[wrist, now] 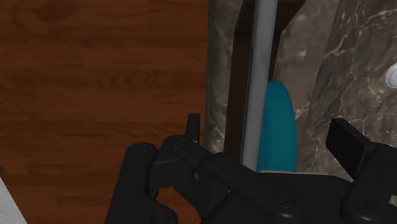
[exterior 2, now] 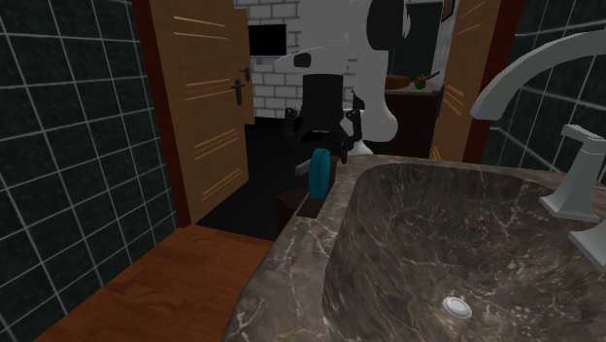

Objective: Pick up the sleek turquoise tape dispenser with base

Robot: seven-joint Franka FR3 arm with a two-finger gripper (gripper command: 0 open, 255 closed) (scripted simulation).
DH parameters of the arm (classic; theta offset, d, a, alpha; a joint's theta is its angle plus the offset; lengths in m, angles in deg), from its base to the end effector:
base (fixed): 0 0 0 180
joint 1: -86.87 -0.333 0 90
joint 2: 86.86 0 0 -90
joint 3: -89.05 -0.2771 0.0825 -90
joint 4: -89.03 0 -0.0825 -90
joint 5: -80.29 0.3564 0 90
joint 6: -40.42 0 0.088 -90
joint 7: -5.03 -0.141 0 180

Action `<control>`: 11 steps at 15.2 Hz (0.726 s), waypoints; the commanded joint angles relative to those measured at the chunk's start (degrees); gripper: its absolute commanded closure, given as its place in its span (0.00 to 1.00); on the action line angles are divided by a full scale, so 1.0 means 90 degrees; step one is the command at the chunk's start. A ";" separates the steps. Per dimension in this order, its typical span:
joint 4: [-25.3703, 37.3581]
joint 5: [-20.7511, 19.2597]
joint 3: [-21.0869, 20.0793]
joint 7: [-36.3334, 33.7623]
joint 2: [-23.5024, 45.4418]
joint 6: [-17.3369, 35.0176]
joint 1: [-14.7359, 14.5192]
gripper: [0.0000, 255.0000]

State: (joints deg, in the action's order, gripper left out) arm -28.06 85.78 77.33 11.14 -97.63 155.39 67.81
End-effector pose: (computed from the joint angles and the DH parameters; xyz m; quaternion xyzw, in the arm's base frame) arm 0.4263 0.2681 0.4715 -0.9511 -0.2989 -0.0666 0.0409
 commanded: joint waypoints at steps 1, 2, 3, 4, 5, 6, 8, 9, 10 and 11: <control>-0.0024 0.0000 -0.0002 0.0000 0.0004 0.0031 -0.0001 1.00; -0.0032 0.0002 0.0001 0.0006 -0.0001 0.0034 0.0001 1.00; -0.0035 0.0002 0.0001 0.0006 0.0000 0.0038 0.0000 1.00; -0.0035 0.0002 0.0001 0.0005 -0.0001 0.0037 0.0000 1.00; -0.0032 0.0001 0.0001 0.0006 0.0001 0.0036 0.0001 1.00; -0.0031 0.0001 0.0001 0.0006 0.0002 0.0036 0.0001 1.00; -0.0033 0.0001 0.0001 0.0005 0.0001 0.0037 0.0000 1.00; -0.0032 0.0001 0.0000 0.0005 0.0003 0.0037 0.0000 1.00; -0.0030 0.0001 -0.0006 -0.0006 -0.0001 0.0033 -0.0003 1.00; 0.0047 -0.0001 -0.0003 -0.0010 -0.0009 -0.0052 -0.0002 1.00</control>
State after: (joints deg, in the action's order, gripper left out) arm -27.89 85.78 77.31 11.14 -97.63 155.28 67.81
